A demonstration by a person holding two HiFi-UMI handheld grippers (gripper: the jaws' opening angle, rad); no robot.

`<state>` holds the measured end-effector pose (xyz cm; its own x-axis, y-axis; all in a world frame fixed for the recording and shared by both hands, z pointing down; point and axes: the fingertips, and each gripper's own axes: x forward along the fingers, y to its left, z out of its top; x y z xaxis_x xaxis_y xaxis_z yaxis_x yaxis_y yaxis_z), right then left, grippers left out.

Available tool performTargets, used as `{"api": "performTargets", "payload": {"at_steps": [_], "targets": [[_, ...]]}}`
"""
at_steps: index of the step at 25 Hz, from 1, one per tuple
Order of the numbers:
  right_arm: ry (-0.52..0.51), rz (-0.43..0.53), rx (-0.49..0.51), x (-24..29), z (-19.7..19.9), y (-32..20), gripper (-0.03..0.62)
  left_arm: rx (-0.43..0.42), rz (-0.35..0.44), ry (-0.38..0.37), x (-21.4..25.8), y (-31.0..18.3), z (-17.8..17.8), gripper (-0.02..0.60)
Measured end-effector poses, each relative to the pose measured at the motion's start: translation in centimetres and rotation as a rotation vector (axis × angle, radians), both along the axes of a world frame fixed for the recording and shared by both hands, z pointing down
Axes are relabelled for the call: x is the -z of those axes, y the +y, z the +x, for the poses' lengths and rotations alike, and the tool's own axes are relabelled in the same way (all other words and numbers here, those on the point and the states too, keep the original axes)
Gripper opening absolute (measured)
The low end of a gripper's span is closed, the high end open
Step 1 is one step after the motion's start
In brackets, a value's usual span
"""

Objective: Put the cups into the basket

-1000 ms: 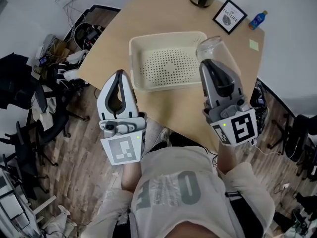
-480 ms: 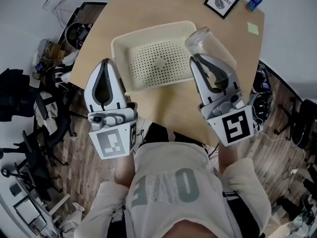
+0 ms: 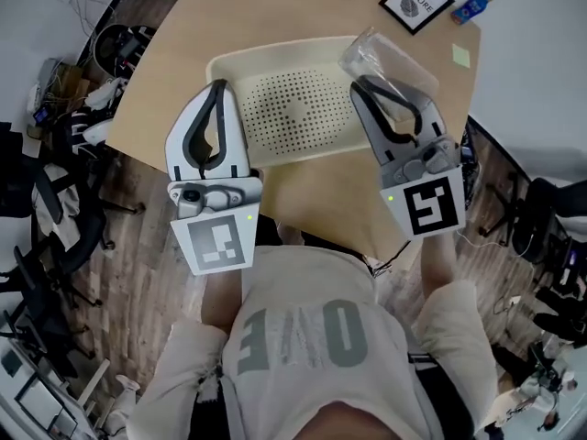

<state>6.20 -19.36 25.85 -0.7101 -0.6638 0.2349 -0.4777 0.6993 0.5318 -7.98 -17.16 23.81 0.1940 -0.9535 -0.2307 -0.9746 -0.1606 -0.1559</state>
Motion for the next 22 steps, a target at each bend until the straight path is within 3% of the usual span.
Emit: {"api": "performTargets", "payload": {"at_steps": [4, 9, 14, 22], "targets": [[0.221, -0.041, 0.088, -3.4, -2.1, -0.8, 0.025, -0.008, -0.019, -0.078, -0.5, -1.1, -0.8, 0.005], [0.492, -0.059, 0.204, -7.5, -3.3, -1.5, 0.025, -0.028, -0.073, -0.007, -2.5, -1.6, -1.1, 0.005], [0.724, -0.073, 0.326, -11.9, -4.1, -3.8, 0.025, -0.038, -0.091, 0.01, -3.5, -1.6, -1.4, 0.005], [0.969, -0.132, 0.46, -17.5, -5.0, -4.5, 0.025, -0.023, -0.111, 0.05, -4.6, -2.4, -3.3, 0.006]]}}
